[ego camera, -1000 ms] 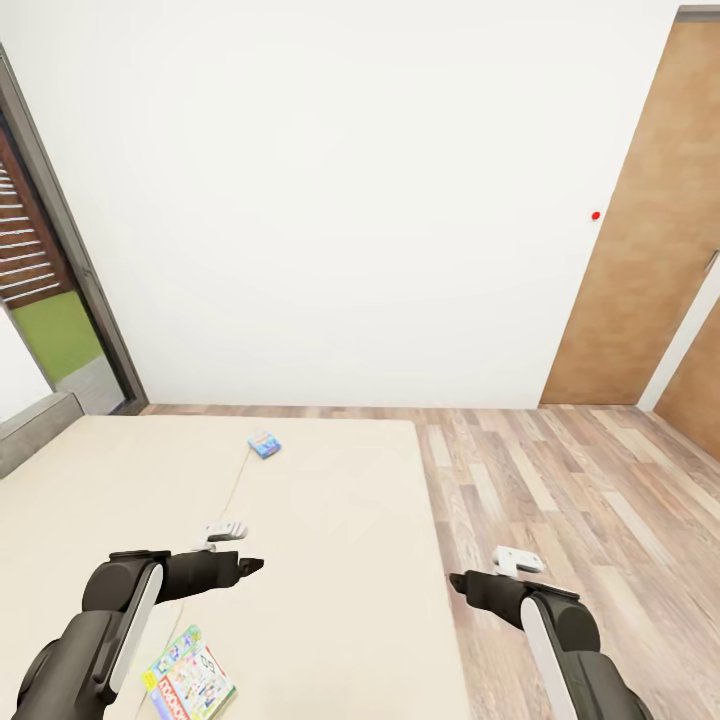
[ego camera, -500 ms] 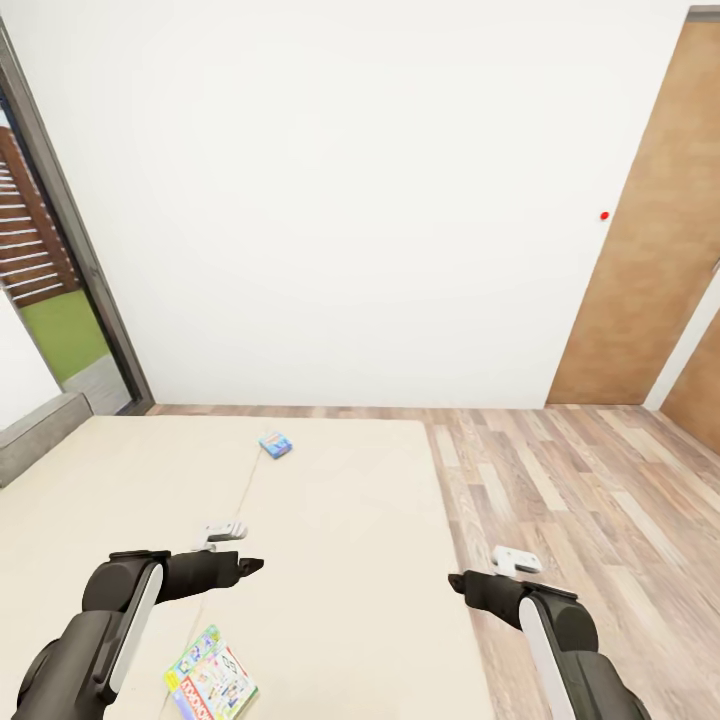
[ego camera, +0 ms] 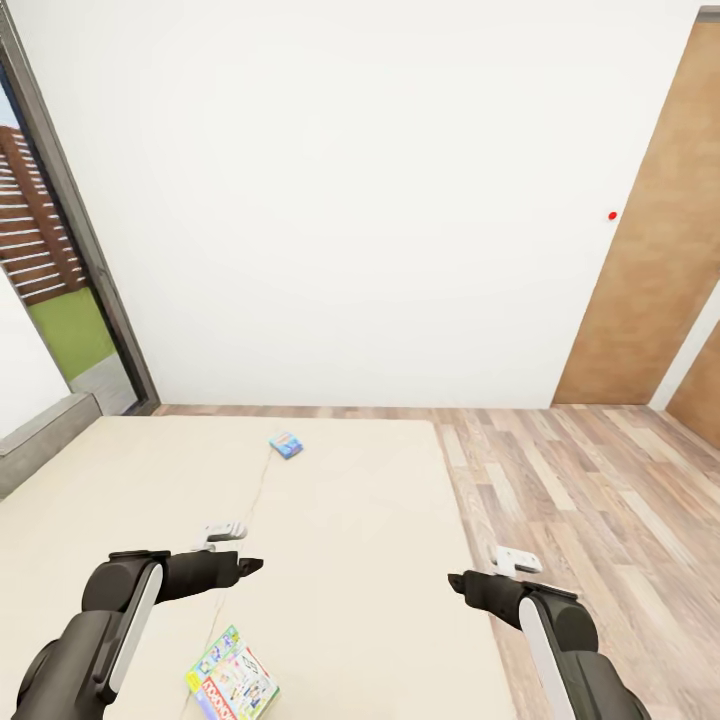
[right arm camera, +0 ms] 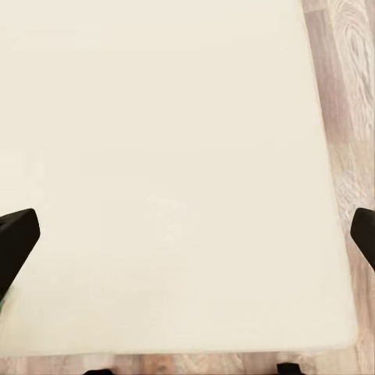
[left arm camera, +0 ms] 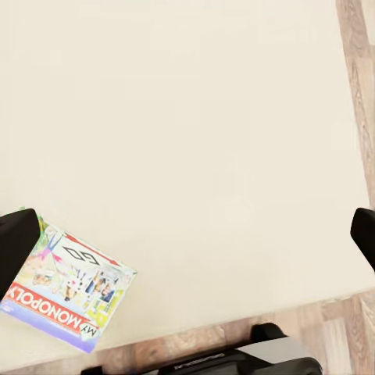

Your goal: Put all the toys in the child's room - the three board games (two on the bed and one on the table), the two jigsaw puzzles on the table, and the tennis ball on the table - inside the toy box on the table in the child's room.

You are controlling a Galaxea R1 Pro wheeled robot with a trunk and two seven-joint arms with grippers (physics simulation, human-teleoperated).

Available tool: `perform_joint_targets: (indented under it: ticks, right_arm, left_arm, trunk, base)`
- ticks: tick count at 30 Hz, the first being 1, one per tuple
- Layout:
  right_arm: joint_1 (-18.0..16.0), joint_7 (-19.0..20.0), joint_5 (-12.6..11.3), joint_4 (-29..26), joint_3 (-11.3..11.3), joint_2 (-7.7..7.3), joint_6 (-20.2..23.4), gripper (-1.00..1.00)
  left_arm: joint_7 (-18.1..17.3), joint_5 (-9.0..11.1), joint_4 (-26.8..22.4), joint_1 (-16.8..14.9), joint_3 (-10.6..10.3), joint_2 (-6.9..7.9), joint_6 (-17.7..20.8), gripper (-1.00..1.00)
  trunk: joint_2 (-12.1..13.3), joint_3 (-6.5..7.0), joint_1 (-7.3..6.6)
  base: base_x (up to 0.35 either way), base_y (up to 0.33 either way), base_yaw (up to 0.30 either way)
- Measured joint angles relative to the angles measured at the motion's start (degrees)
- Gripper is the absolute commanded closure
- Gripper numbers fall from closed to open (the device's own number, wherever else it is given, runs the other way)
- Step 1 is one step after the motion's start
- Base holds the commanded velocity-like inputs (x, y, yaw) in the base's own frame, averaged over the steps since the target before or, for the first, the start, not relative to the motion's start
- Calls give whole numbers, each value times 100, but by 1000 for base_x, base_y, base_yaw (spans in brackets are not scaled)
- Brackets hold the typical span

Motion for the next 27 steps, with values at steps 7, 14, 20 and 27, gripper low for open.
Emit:
perform_joint_targets:
  ticks: [7,14,20,27]
  right_arm:
    - [0,0,0,4,0,1,1,-100]
    - [0,0,-3,14,0,3,0,-100]
    - [0,0,-4,18,0,4,0,-100]
    - [0,0,-3,17,0,4,1,-100]
  left_arm:
    - [4,-2,1,1,5,0,-1,-100]
    - [6,-10,3,1,5,6,0,-100]
    - [3,-11,7,0,5,71,1,-100]
    - [8,-14,11,-2,5,87,-1,-100]
  trunk:
    - [0,0,0]
    - [0,0,0]
    - [0,0,0]
    - [0,0,0]
  base:
    - [0,91,0]
    - [0,166,0]
    - [0,166,0]
    - [0,125,0]
